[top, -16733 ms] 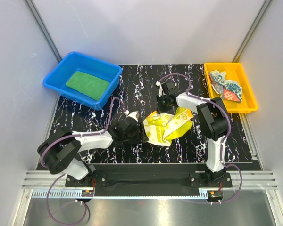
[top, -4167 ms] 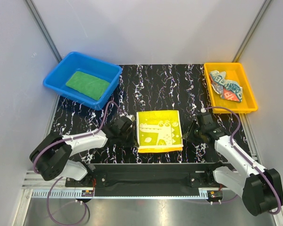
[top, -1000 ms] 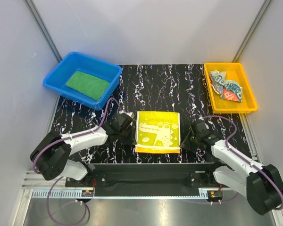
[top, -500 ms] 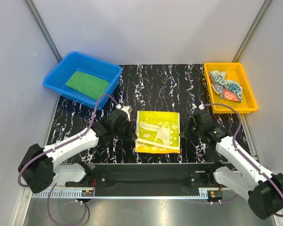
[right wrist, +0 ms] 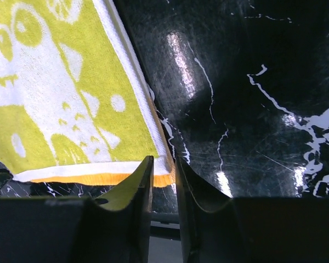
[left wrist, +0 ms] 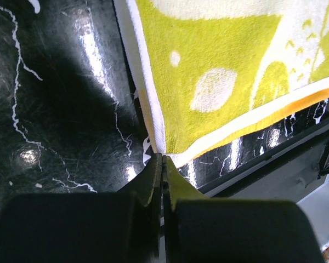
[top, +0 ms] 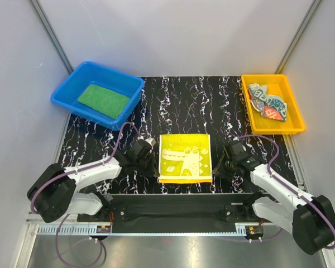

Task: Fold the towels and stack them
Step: Fold the towel

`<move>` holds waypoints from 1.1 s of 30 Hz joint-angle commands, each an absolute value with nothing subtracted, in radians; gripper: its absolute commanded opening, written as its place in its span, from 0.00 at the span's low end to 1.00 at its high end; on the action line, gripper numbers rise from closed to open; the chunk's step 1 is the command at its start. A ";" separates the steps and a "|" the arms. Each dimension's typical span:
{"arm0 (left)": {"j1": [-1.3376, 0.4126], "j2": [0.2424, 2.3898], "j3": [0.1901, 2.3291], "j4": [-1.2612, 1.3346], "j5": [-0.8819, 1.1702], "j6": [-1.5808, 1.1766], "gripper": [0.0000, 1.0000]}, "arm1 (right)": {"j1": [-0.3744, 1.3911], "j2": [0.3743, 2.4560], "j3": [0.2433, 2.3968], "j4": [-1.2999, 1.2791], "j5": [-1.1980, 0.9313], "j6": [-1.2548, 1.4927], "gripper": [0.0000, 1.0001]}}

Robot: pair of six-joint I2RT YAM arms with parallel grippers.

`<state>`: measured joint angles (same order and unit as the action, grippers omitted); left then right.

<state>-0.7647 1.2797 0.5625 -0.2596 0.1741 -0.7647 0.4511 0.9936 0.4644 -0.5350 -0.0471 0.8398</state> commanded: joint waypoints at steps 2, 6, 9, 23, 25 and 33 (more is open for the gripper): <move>-0.767 1.298 0.561 -0.183 0.189 -0.772 0.00 | 0.485 1.011 0.449 -0.460 -0.054 0.885 0.30; -0.769 1.301 0.558 -0.178 0.189 -0.773 0.00 | 0.505 1.037 0.440 -0.440 -0.043 0.899 0.31; -0.767 1.302 0.557 -0.176 0.187 -0.772 0.00 | 0.521 1.054 0.436 -0.430 -0.035 0.913 0.31; -0.769 1.307 0.574 -0.187 0.183 -0.767 0.00 | 0.548 1.042 0.431 -0.429 0.021 0.925 0.01; -0.767 1.307 0.583 -0.201 0.176 -0.762 0.00 | 0.548 1.034 0.440 -0.448 0.032 0.919 0.00; -0.767 1.292 0.656 -0.276 0.158 -0.750 0.00 | 0.548 1.015 0.570 -0.526 0.066 0.825 0.00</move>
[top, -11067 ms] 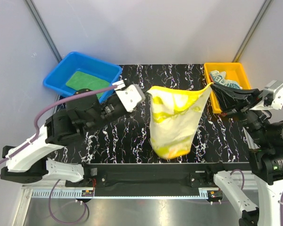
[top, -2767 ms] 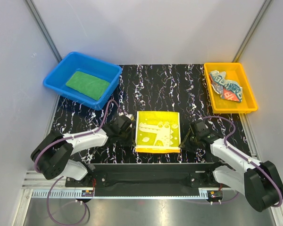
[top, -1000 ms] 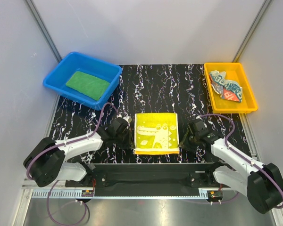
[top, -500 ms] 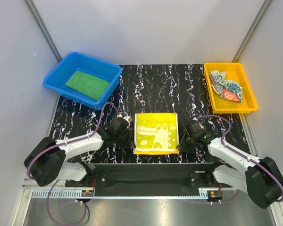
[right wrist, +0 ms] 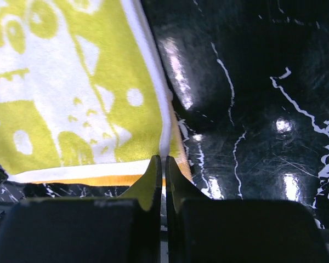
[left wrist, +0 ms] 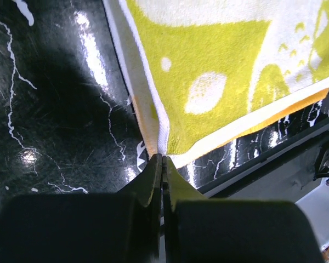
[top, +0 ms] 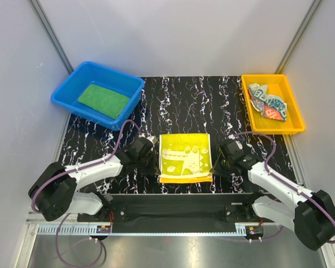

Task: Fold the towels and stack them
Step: Fold the towel

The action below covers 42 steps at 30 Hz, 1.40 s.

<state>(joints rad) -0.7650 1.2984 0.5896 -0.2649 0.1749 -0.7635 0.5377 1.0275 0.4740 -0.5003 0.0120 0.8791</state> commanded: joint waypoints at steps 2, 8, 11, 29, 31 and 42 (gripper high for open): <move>-0.767 1.275 0.682 -0.302 0.153 -0.747 0.00 | 0.548 1.019 0.606 -0.566 0.069 0.799 0.00; -0.773 1.155 0.697 -0.396 0.163 -0.759 0.00 | 0.546 0.982 0.701 -0.699 0.040 0.787 0.00; -0.779 1.126 0.608 -0.320 0.201 -0.790 0.00 | 0.546 0.936 0.622 -0.672 0.015 0.817 0.00; -0.813 1.227 0.423 -0.127 0.196 -0.836 0.00 | 0.551 0.887 0.383 -0.508 -0.043 0.900 0.00; -0.813 1.229 0.442 -0.153 0.173 -0.830 0.00 | 0.549 0.885 0.385 -0.514 -0.034 0.907 0.08; -0.753 1.210 0.736 -0.312 0.089 -0.603 0.21 | 0.551 0.911 0.518 -0.528 -0.008 0.877 0.24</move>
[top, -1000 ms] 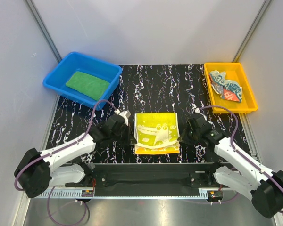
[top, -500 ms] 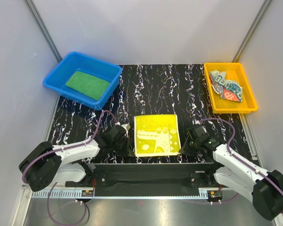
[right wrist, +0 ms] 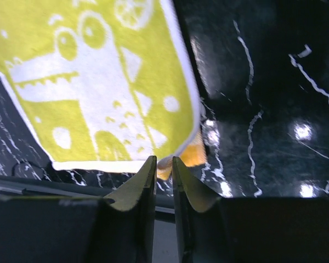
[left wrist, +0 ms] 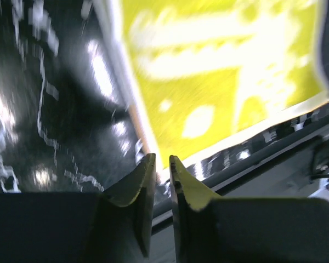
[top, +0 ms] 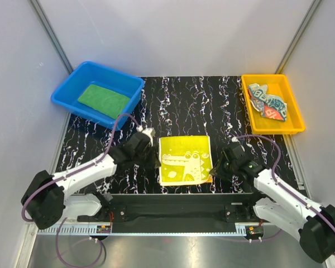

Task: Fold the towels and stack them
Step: Fold the towel

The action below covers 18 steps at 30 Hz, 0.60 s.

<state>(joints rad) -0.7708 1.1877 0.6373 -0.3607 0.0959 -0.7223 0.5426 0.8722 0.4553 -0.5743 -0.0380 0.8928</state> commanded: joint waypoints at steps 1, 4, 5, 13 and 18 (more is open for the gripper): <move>-0.746 1.242 0.785 -0.293 0.100 -0.585 0.21 | 0.551 0.934 0.522 -0.488 -0.014 0.865 0.23; -0.730 1.380 0.880 -0.281 0.120 -0.511 0.21 | 0.551 1.026 0.517 -0.422 -0.055 0.861 0.22; -0.712 1.416 0.902 -0.273 0.121 -0.494 0.21 | 0.551 1.044 0.505 -0.381 -0.061 0.861 0.22; -0.594 1.721 1.113 -0.304 0.101 -0.390 0.16 | 0.551 1.109 0.451 -0.342 -0.072 0.853 0.21; -0.568 1.827 1.196 -0.362 0.063 -0.359 0.16 | 0.551 1.025 0.471 -0.439 -0.035 0.845 0.25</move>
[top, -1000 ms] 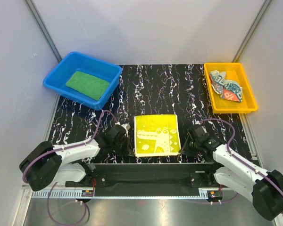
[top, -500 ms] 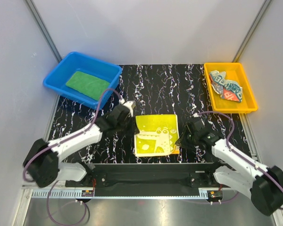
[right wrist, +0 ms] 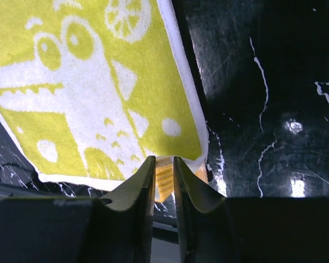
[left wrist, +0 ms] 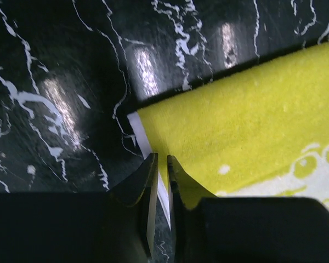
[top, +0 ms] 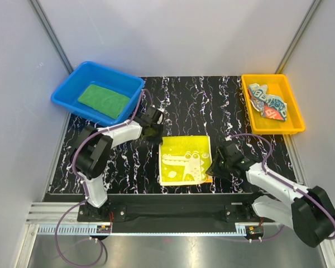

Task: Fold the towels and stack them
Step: Fold the towel

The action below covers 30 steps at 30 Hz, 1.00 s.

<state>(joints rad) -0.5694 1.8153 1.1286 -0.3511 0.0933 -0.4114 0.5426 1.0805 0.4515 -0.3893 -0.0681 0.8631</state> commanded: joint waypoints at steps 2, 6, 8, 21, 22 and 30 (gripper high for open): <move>-0.565 1.847 1.223 -0.376 0.054 -0.350 0.16 | 0.551 0.990 0.503 -0.485 -0.025 0.836 0.27; -0.566 1.874 1.256 -0.406 0.009 -0.333 0.16 | 0.549 0.977 0.560 -0.515 -0.028 0.821 0.32; -0.563 1.884 1.259 -0.414 0.003 -0.331 0.16 | 0.552 0.989 0.571 -0.488 -0.040 0.819 0.33; -0.551 1.942 1.278 -0.417 -0.018 -0.327 0.16 | 0.551 1.097 0.440 -0.367 -0.034 0.837 0.24; -0.549 1.944 1.282 -0.423 -0.017 -0.327 0.16 | 0.551 1.103 0.427 -0.338 -0.041 0.848 0.24; -0.543 1.850 1.373 -0.488 0.023 -0.258 0.25 | 0.549 1.132 0.581 -0.437 -0.026 0.747 0.35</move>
